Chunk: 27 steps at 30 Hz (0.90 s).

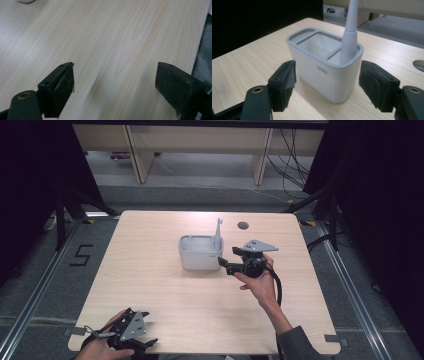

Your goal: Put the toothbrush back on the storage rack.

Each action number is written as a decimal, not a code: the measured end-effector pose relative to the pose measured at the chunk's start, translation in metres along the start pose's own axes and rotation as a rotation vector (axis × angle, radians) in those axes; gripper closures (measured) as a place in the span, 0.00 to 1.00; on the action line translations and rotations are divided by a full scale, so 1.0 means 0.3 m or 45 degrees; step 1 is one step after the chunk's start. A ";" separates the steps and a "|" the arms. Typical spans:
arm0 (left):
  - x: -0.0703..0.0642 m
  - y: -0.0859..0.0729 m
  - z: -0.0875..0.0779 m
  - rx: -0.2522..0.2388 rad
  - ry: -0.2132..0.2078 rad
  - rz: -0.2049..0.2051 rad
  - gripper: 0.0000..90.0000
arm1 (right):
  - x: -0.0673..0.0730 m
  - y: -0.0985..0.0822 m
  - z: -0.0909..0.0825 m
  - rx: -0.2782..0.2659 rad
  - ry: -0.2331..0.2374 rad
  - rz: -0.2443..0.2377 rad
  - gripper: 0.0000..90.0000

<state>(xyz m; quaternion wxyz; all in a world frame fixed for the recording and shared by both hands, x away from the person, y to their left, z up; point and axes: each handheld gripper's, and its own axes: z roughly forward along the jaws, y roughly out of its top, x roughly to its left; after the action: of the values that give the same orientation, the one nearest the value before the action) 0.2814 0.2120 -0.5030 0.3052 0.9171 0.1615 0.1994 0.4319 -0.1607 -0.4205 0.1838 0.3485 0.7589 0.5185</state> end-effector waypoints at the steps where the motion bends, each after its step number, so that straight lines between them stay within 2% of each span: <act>1: 0.003 0.000 0.000 -0.011 -0.036 -0.003 0.17 | 0.004 -0.007 -0.006 0.009 -0.004 -0.014 0.34; 4: 0.004 0.001 -0.001 -0.001 -0.035 -0.003 0.17 | 0.012 -0.015 -0.007 0.012 0.010 -0.002 0.34; 5: 0.000 0.000 0.000 -0.002 0.002 -0.001 0.17 | 0.021 -0.024 -0.012 0.019 0.019 0.020 0.34; 6: 0.000 0.000 0.000 -0.002 0.002 -0.001 0.17 | 0.021 -0.024 -0.012 0.019 0.019 0.020 0.34; 7: 0.000 0.000 0.000 -0.001 0.002 -0.001 0.17 | 0.022 -0.033 -0.017 0.026 0.016 -0.007 0.34; 10: 0.000 0.000 0.000 -0.001 0.002 0.000 0.17 | 0.029 -0.047 -0.017 0.036 0.035 -0.002 0.34; 11: 0.002 0.000 0.000 -0.008 -0.021 -0.003 0.17 | 0.045 -0.063 -0.019 0.066 0.052 0.048 0.34; 12: 0.002 0.000 0.000 -0.008 -0.020 -0.004 0.17 | 0.040 -0.066 -0.019 0.069 0.051 0.015 0.34; 13: 0.000 0.000 -0.001 -0.002 0.003 0.000 0.17 | 0.047 -0.074 -0.018 0.063 0.046 0.031 0.34; 14: 0.000 0.000 -0.001 -0.002 0.003 0.000 0.17 | 0.047 -0.074 -0.018 0.063 0.046 0.031 0.34; 15: 0.000 0.000 0.000 -0.004 -0.001 0.000 0.17 | 0.047 -0.082 -0.020 0.083 0.051 0.013 0.34; 16: 0.000 0.000 0.000 -0.004 -0.001 0.000 0.17 | 0.044 -0.087 -0.016 0.062 0.036 -0.024 0.34; 17: 0.000 0.000 0.000 -0.003 0.000 0.000 0.17 | 0.047 -0.090 -0.021 0.089 0.046 0.000 0.34; 18: 0.002 0.000 0.000 -0.007 -0.022 -0.002 0.17 | 0.053 -0.095 -0.019 0.090 0.061 0.025 0.34; 19: 0.003 0.000 0.000 -0.011 -0.032 -0.004 0.17 | 0.057 -0.098 -0.025 0.106 0.043 0.037 0.34; 20: 0.003 0.000 0.000 -0.011 -0.032 -0.004 0.17 | 0.057 -0.098 -0.025 0.106 0.043 0.037 0.34; 21: 0.003 0.000 0.000 -0.011 -0.032 -0.004 0.17 | 0.055 -0.106 -0.021 0.094 0.067 0.016 0.34; 27: 0.003 0.000 0.000 -0.009 -0.031 -0.002 0.17 | 0.069 -0.131 -0.027 0.125 0.068 0.031 0.33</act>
<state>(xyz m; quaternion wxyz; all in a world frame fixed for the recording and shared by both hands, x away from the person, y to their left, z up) 0.2823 0.2124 -0.5027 0.3105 0.9182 0.1578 0.1885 0.3990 -0.1598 -0.4516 0.1397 0.3523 0.7838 0.4921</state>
